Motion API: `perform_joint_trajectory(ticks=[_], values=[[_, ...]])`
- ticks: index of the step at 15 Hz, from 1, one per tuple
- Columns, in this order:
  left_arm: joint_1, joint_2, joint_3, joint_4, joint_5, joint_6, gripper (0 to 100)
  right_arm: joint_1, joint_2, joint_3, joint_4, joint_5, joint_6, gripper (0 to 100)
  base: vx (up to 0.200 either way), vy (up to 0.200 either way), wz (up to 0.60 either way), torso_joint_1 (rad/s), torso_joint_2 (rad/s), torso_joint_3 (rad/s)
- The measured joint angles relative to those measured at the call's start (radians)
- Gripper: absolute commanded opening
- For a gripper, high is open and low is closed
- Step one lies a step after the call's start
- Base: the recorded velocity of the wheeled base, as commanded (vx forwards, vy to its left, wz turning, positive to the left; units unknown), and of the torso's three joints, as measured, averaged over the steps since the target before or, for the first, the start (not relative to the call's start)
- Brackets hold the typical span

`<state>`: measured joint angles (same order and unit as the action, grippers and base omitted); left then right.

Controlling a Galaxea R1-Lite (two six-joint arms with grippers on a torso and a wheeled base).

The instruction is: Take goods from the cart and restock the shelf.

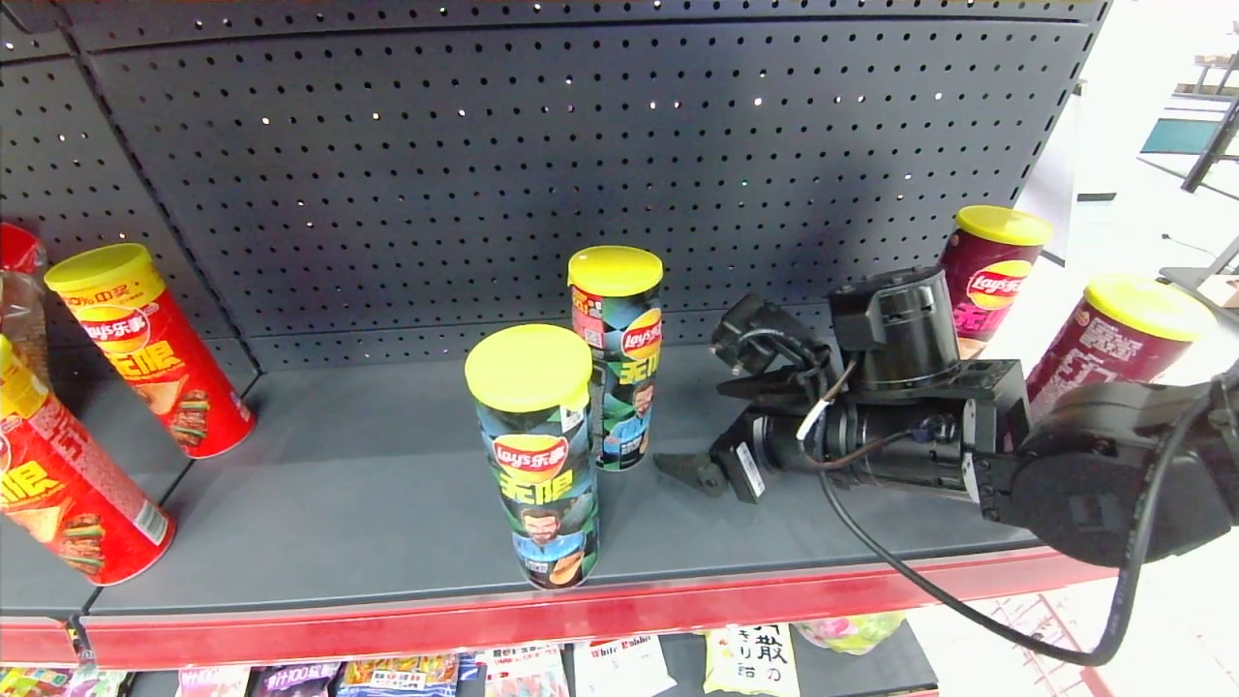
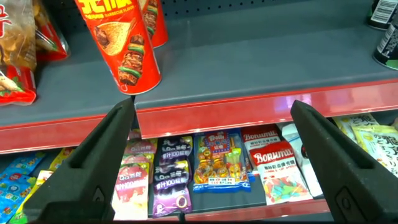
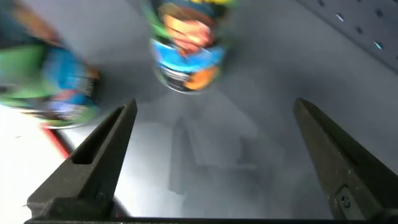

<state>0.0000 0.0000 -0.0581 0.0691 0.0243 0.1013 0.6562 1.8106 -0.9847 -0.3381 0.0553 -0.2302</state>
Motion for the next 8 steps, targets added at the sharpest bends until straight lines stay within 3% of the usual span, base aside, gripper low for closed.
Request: perform_joint_trajectory(ticks=[8], values=[[0.000, 0.000, -0.001, 0.000, 0.000, 0.001, 100, -0.022, 0.088, -0.096, 0.001, -0.122, 0.034, 100, 0.000, 0.000, 0.00, 0.000, 0.00, 0.000]])
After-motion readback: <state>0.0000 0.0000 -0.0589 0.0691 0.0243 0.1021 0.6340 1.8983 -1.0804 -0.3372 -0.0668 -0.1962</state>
